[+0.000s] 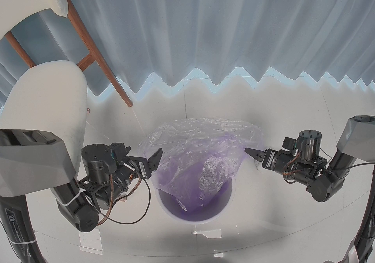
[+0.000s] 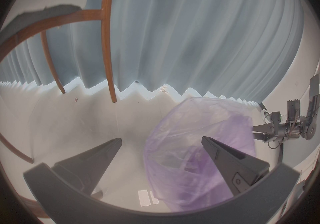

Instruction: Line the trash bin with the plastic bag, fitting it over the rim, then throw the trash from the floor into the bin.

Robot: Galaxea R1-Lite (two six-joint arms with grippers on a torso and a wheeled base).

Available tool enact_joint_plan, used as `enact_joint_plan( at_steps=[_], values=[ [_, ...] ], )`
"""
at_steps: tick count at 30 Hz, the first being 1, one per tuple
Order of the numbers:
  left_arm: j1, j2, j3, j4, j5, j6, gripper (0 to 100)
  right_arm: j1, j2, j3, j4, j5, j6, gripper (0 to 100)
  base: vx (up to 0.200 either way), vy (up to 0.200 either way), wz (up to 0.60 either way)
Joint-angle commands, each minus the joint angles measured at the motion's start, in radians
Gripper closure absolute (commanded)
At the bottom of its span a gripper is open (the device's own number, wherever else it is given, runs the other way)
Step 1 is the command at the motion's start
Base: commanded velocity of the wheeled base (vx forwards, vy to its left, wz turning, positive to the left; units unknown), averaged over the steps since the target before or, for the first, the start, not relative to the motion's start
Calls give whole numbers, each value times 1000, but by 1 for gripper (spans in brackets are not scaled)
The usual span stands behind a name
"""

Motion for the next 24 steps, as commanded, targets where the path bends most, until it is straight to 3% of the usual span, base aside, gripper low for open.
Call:
enact_joint_plan(
  at_steps=[1,7,16,24],
  values=[
    [-38,-102,90,-5,-62,11,0,41,-151,36,83,14,0,0,0,0,0],
    [-55,-100,128,-9,-97,11,0,71,-251,48,233,37,0,0,0,0,0],
    [-28,-134,160,-29,-324,100,0,77,-280,53,252,39,-4,0,0,0,0],
    [-19,-96,114,-29,-339,110,0,81,-301,57,249,39,-7,0,0,0,0]
  ],
)
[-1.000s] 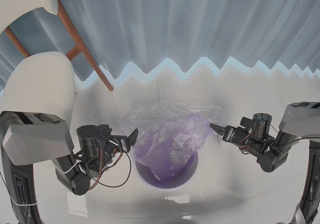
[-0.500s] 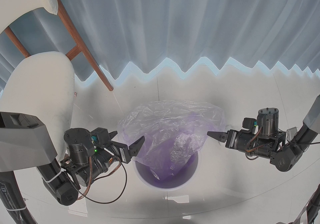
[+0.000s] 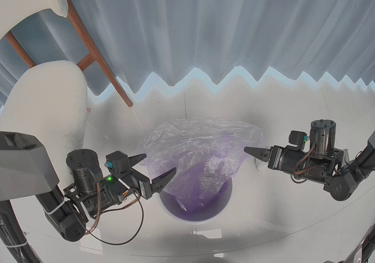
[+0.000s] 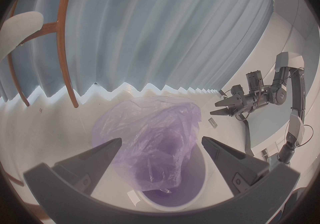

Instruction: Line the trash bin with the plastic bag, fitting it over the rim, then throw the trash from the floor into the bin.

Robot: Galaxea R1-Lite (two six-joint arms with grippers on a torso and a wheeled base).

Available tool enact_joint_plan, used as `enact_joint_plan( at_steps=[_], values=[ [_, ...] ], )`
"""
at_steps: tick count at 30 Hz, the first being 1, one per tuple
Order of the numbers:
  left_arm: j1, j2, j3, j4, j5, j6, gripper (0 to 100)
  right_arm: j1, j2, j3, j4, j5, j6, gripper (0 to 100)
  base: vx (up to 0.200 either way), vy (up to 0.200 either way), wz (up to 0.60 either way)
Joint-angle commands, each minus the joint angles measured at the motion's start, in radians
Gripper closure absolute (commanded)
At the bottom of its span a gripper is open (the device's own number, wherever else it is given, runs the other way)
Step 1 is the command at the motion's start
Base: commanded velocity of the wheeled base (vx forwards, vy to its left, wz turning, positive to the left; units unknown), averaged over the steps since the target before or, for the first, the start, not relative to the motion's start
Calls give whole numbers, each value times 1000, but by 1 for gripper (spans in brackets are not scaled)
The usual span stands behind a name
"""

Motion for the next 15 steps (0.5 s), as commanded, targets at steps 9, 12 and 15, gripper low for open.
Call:
enact_joint_plan(
  at_steps=[9,12,15],
  values=[
    [25,140,-92,-4,-2,1,0,26,-52,17,-5,-1,-2,0,0,0,0],
    [30,151,-98,-3,-2,1,0,34,-54,17,-7,-1,-2,0,0,0,0],
    [17,146,-78,-4,-2,0,100,34,-61,17,-5,-1,-2,0,0,0,0]
  ],
)
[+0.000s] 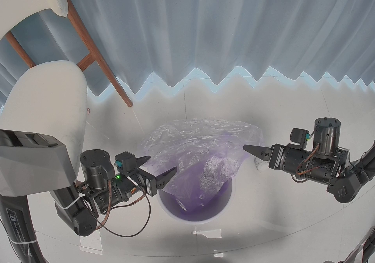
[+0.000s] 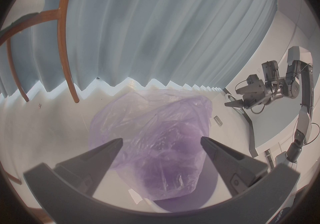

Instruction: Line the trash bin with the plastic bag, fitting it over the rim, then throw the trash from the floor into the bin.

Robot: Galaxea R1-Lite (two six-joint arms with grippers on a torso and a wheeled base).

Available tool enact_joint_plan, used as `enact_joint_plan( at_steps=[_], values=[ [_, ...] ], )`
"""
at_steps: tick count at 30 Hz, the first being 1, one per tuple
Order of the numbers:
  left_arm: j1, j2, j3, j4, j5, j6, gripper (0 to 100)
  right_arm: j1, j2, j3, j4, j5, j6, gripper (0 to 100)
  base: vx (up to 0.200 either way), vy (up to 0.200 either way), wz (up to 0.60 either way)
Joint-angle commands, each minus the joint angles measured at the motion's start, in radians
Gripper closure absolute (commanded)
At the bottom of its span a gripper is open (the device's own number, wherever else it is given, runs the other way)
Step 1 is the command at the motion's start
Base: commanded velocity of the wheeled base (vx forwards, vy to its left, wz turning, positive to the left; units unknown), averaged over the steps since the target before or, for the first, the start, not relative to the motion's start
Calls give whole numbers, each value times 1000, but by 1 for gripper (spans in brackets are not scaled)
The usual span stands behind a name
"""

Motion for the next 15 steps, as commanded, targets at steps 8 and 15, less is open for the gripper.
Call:
enact_joint_plan(
  at_steps=[8,15],
  values=[
    [-28,-75,135,2,-2,36,100,4,-31,1,8,-1,-1,0,0,0,0],
    [-15,-94,178,0,-26,152,100,4,-41,1,9,-1,-1,0,0,0,0]
  ],
)
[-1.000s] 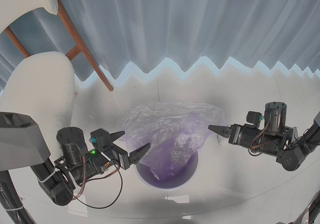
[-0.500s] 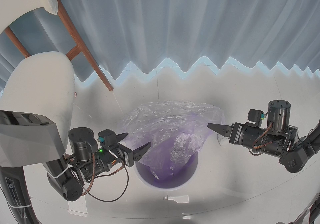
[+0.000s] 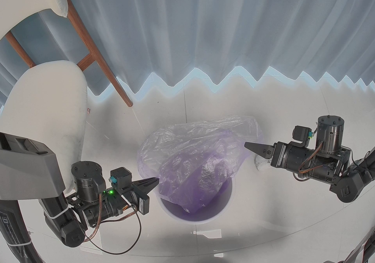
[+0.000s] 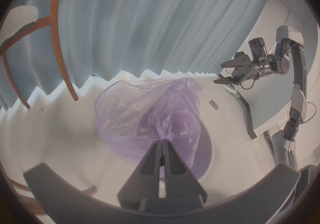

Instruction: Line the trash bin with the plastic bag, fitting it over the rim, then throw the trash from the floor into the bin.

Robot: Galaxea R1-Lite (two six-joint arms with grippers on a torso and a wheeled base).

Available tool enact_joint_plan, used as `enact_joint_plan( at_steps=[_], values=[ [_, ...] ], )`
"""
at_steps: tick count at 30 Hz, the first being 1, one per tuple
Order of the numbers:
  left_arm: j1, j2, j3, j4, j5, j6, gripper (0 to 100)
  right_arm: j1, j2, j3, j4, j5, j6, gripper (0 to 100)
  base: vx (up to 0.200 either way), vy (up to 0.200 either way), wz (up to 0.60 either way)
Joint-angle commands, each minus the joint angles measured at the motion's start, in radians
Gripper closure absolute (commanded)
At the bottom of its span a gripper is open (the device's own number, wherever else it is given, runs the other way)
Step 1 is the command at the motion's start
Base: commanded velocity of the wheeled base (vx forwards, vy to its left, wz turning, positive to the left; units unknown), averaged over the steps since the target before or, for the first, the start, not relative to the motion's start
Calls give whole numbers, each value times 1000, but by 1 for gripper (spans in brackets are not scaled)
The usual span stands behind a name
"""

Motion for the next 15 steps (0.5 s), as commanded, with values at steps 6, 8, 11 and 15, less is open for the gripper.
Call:
enact_joint_plan(
  at_steps=[6,8,11,15],
  values=[
    [9,-14,-61,0,-81,-1,100,0,-9,0,-8,-1,0,0,-100,0,0],
    [11,-10,-58,0,-81,-7,100,0,-9,-2,-9,-1,0,0,-200,0,0],
    [9,-8,-50,0,-80,-5,100,0,-9,0,-9,-1,0,0,-200,0,0],
    [12,-1,-52,0,-77,-4,100,0,-11,-3,-12,-1,0,0,-200,0,0]
  ],
)
